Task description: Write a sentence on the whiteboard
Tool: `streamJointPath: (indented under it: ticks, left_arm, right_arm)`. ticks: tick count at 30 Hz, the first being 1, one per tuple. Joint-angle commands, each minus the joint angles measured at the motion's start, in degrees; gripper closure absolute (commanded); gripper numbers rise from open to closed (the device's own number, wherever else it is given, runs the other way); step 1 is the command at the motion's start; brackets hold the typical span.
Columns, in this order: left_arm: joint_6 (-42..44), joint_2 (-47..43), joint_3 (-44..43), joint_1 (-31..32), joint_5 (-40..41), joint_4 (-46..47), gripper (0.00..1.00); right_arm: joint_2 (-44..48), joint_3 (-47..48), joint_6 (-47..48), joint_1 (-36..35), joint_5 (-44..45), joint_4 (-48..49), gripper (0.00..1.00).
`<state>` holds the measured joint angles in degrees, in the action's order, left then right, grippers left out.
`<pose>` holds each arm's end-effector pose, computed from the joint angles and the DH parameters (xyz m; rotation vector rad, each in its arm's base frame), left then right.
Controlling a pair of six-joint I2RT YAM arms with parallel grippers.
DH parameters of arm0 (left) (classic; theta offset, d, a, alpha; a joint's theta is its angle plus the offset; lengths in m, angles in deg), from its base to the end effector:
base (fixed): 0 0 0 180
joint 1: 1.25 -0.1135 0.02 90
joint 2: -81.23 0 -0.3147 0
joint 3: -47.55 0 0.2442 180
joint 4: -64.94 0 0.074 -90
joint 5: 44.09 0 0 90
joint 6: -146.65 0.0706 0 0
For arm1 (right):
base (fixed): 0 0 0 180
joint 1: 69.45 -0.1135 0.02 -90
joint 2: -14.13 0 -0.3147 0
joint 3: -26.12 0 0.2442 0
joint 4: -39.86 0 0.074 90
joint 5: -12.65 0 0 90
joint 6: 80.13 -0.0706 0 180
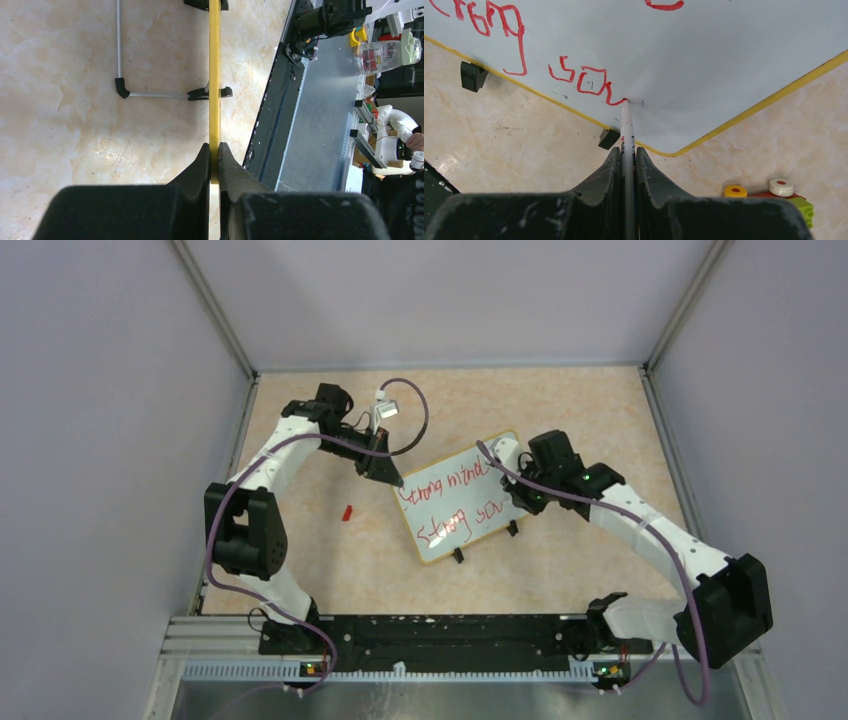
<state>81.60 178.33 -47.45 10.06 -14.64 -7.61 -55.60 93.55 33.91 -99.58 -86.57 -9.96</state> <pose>0.3132 -0.1253 0.3120 0.9365 2.2468 -1.3677 0.2047 0.1319 0.2855 -1.1899 2.1761 0.2448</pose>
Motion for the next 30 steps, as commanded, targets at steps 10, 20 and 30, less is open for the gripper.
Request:
streamJointPath:
  ticks: [10,20,30]
  left_arm:
    - [1.1,0.6,-1.9,0.1,0.8,0.0,1.0]
    - [1.0,0.4,-1.9,0.1,1.0,0.1,1.0]
    - [1.2,0.4,-2.0,0.1,0.7,0.0,1.0]
  right_arm:
    - [-0.2,0.6,0.5,0.8,0.5,3.4,1.0]
    - [2.0,-2.5,0.8,0.8,1.5,2.8,1.0]
    - [2.5,6.8,1.5,1.6,2.0,-1.4,1.0]
